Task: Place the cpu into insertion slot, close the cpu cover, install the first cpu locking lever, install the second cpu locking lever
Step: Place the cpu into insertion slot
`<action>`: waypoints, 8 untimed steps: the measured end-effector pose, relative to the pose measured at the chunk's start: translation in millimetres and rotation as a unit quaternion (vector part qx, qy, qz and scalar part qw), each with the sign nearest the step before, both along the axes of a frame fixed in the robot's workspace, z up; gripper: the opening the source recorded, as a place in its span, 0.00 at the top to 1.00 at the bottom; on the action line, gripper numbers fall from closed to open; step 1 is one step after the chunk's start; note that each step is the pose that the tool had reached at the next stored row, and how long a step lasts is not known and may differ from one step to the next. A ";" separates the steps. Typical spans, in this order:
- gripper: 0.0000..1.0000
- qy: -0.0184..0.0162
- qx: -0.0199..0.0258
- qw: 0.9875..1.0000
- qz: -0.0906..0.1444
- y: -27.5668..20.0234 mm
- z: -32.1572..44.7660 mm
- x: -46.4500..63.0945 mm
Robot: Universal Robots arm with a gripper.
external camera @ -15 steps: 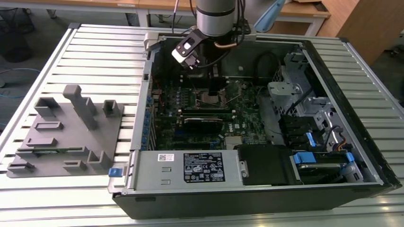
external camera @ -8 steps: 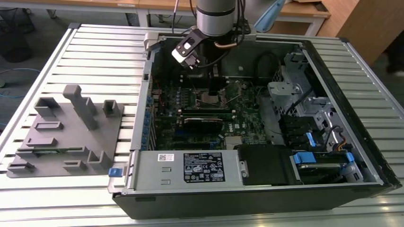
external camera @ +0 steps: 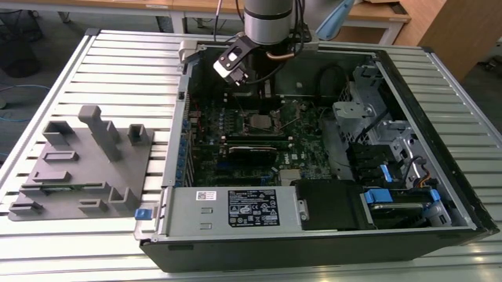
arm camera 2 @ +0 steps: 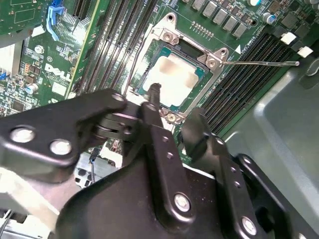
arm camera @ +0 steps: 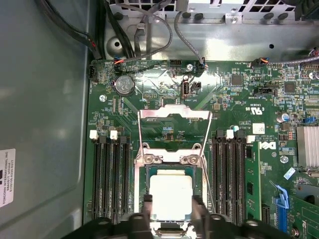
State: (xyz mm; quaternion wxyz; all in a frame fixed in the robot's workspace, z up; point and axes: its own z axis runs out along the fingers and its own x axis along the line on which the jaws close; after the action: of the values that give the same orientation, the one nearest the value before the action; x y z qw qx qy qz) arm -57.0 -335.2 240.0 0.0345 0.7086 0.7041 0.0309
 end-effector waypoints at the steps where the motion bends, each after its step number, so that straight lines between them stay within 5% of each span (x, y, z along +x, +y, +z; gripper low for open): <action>1: 0.58 0.000 0.000 1.000 0.000 0.0 0.0 0.0; 8: 0.88 0.000 0.000 1.000 0.000 0.0 0.3 0.0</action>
State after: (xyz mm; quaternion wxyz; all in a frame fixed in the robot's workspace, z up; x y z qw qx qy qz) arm -57.0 -335.2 240.4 0.0345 0.7086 0.7041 0.0309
